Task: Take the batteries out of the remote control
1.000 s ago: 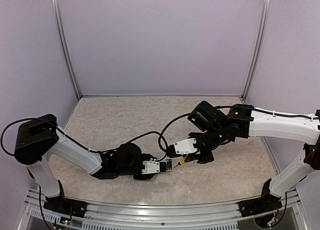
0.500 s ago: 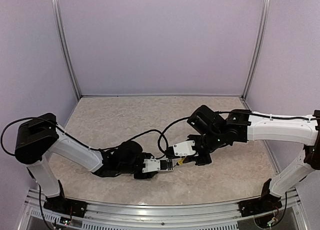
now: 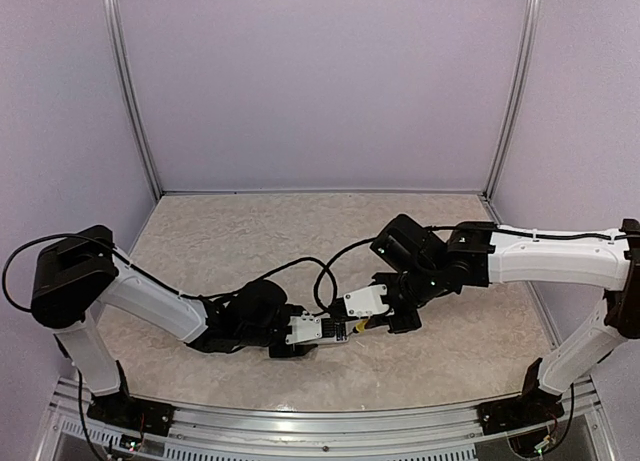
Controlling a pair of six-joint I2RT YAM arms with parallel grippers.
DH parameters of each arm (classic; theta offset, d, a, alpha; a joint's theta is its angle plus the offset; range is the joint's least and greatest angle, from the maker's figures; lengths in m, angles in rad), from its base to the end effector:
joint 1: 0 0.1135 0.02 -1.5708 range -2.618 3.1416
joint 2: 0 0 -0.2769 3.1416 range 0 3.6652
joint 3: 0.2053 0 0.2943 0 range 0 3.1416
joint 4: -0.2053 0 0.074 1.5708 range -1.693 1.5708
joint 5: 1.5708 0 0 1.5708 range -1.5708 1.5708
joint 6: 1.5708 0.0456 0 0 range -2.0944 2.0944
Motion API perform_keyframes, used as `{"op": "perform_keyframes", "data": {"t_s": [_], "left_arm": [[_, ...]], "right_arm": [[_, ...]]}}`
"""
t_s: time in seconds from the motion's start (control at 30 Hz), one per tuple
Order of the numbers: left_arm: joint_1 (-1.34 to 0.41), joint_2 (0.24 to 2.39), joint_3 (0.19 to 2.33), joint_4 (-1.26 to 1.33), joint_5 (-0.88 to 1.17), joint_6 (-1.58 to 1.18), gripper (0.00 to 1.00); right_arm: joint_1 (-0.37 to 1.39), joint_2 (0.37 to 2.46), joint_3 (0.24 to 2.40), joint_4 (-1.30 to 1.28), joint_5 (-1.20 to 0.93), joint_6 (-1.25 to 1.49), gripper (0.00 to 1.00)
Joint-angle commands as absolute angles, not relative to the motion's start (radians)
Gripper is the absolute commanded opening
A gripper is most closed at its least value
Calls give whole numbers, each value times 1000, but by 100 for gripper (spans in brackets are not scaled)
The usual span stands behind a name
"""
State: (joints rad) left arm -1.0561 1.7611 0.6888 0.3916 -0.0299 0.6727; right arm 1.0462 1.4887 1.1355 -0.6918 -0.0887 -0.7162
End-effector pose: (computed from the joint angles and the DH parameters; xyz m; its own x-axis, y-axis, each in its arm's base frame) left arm 0.1763 -0.3090 0.0858 0.2927 0.7476 -0.5961 0.8646 0.0593 0.4989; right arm 0.1710 0.3035 0.2428 0.2538 -0.8670 -0.4289 -0.9515 -0.1442 -0.2717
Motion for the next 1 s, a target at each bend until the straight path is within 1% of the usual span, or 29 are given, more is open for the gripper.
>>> {"op": "perform_keyframes", "data": {"t_s": [0.0,0.97], "left_arm": [[-1053,1790,696,319,-29,661,16],[-1055,1809,721,293,-48,655,16]], "right_arm": [[1052,1507,1130,-707,-98,-729,0],[1007,1529,1152,-682,-143,-746,0]]}}
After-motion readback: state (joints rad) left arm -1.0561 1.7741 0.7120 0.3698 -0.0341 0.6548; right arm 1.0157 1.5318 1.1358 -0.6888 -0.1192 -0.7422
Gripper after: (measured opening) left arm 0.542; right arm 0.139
